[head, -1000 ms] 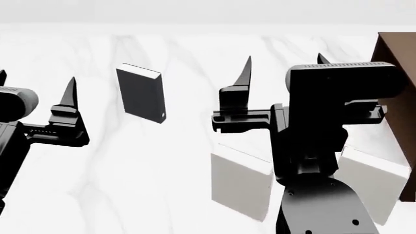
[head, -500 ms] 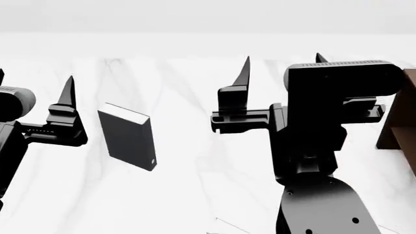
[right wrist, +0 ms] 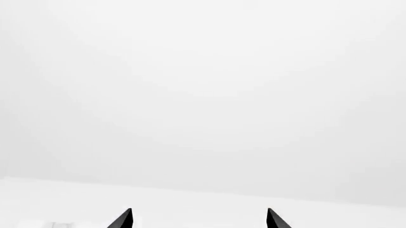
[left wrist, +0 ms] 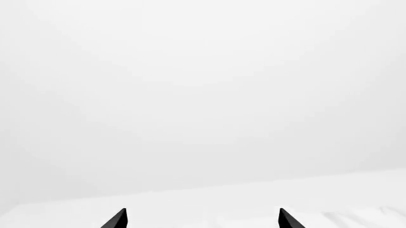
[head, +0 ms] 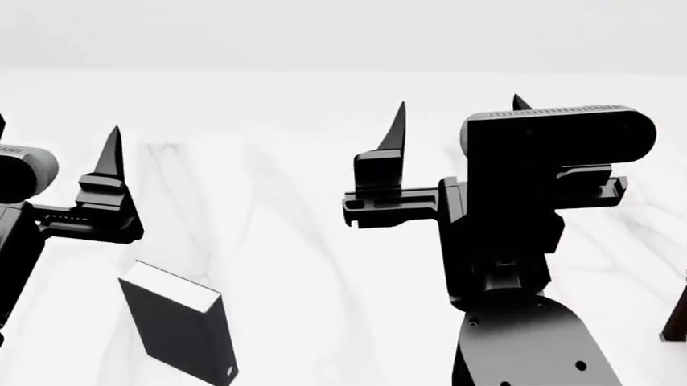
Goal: Pick up the book on the left and place it on top of the shelf.
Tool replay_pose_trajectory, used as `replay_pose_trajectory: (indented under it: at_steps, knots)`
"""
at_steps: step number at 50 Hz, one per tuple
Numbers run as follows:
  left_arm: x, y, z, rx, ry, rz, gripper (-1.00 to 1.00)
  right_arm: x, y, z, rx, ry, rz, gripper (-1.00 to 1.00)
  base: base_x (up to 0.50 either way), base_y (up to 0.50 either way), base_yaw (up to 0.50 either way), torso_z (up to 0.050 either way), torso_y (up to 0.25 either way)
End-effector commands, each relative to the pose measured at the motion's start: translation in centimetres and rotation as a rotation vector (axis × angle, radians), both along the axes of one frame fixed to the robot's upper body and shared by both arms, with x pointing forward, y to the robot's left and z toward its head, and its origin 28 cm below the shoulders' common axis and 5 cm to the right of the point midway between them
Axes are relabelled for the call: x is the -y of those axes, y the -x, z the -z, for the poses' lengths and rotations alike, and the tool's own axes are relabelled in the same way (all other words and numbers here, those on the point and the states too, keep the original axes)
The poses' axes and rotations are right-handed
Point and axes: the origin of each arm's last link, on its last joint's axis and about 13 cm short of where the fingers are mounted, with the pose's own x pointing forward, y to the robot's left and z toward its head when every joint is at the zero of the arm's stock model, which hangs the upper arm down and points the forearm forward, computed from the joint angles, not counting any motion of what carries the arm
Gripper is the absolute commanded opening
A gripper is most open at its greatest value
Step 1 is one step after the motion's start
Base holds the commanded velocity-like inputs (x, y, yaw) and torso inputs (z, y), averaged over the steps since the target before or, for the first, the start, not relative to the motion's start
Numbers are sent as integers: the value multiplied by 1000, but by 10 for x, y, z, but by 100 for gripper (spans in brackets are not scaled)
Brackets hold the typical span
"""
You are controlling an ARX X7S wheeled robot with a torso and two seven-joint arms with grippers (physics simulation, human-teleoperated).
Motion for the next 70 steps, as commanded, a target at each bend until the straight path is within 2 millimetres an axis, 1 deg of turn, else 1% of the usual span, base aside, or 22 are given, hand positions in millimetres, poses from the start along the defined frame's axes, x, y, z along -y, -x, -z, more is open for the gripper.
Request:
replay_pose_trajectory:
  at_steps: [1,5,11,14,17,18,25,26,27,28,31,38,41,48,56,57,62,70]
  knots:
    - [0,0,0,0,-2,-1,100,0,0,0,-2,1,-2,100,500,0,0,0,0]
    - [0,0,0,-1,-2,0,100,-1,-1,1,-8,5,-2,100,500,0,0,0,0]
    - [0,0,0,0,-3,-2,100,-1,-1,1,-17,1,-7,100,0,0,0,0,2]
    - [0,0,1,-2,-4,-2,100,-2,-1,2,-46,12,-14,100,0,0,0,0,0]
    - [0,0,1,-1,-3,-2,100,-3,-2,2,-90,63,-71,100,0,0,0,0,0]
    - [-1,0,1,-1,-2,-2,100,-4,-2,1,-101,66,-66,100,0,0,0,0,0]
    - [-2,0,1,-1,-2,-5,100,-5,-12,-6,-160,116,-87,100,0,0,0,0,0]
    - [-2,0,1,-1,-2,-6,100,-5,-12,-6,-177,120,-112,100,0,0,0,0,0]
    - [-2,0,1,-1,-3,-6,100,-6,-11,-7,-213,125,-174,100,0,0,0,0,0]
    - [-2,0,1,-2,-2,-8,100,-6,-12,-8,-212,149,-168,100,0,0,0,0,0]
    - [-3,0,1,-2,-3,-9,100,-7,-12,-11,-238,177,-221,100,0,0,0,0,0]
    - [-3,0,1,-2,-3,-10,100,-3,-21,-29,-385,167,-370,100,0,0,0,0,0]
    - [-3,0,1,-2,-3,-11,100,-2,-23,-32,-415,183,-408,100,0,0,0,0,0]
    - [-3,-1,2,-4,-4,-11,100,-2,-26,-28,-466,254,-546,100,0,0,0,0,0]
    - [-3,-1,2,-4,-3,-13,100,-2,-34,-21,-466,303,-653,100,0,0,0,0,0]
    - [-3,-1,2,-4,-3,-12,100,-3,-34,-20,-486,285,-674,100,0,0,0,0,0]
    - [-3,-2,3,-6,-3,-13,100,-7,-42,-13,-523,298,-734,100,0,0,0,0,0]
    - [-3,-2,4,-10,-3,-14,100,-15,-44,-6,-555,331,-831,100,0,0,0,0,0]
